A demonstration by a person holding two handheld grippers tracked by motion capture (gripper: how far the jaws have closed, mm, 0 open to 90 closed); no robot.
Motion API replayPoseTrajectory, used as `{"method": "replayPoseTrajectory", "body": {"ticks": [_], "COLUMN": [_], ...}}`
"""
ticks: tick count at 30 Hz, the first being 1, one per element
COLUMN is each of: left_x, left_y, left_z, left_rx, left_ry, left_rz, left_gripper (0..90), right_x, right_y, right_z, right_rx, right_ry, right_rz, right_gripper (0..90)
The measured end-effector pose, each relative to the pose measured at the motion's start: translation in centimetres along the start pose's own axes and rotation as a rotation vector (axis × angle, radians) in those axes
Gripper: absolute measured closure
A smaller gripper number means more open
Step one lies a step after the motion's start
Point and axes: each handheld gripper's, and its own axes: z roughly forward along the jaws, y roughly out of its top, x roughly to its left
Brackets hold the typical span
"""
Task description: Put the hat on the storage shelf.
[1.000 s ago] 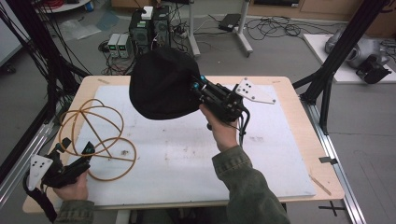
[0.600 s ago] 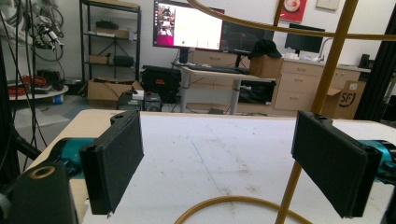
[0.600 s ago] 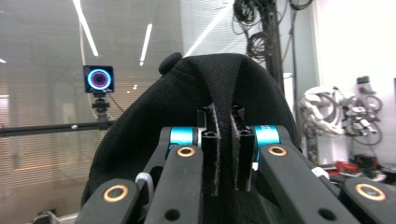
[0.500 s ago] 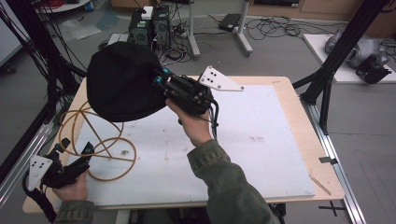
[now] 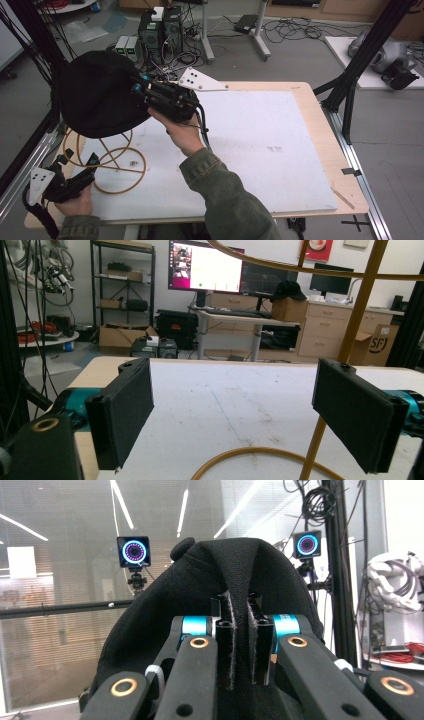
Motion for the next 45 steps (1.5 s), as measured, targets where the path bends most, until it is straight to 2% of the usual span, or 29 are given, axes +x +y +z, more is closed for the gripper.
{"method": "replayPoseTrajectory", "body": {"ticks": [3,14,20,28,35,41,45], "left_x": [0.0,0.1,0.3,0.3,0.3,0.3,0.3], "left_y": [0.0,0.0,0.0,-0.1,-0.1,-0.2,-0.1], "left_z": [-0.1,-0.1,-0.2,-0.3,-0.3,-0.2,-0.2], "left_rx": [0.003,0.004,0.003,0.002,0.003,0.009,0.013], "left_ry": [0.0,-0.006,-0.004,-0.006,-0.006,-0.011,-0.014], "left_rz": [0.002,-0.005,-0.012,-0.018,-0.018,-0.026,-0.02], "left_gripper": [17.0,17.0,17.0,17.0,17.0,17.0,17.0], "right_x": [0.3,1.2,1.4,1.6,1.7,1.3,1.2], "right_y": [-0.4,-2.6,-3.8,-5.0,-6.0,-6.7,-6.6], "right_z": [0.7,3.1,4.1,4.7,4.7,4.2,4.2], "right_rx": [0.015,0.092,0.144,0.209,0.241,0.244,0.246], "right_ry": [0.011,0.056,0.058,0.058,0.066,0.061,0.059], "right_rz": [0.02,0.033,0.039,0.042,0.049,0.081,0.079], "right_gripper": [85.7,85.6,85.5,85.5,85.4,85.2,83.7]}}
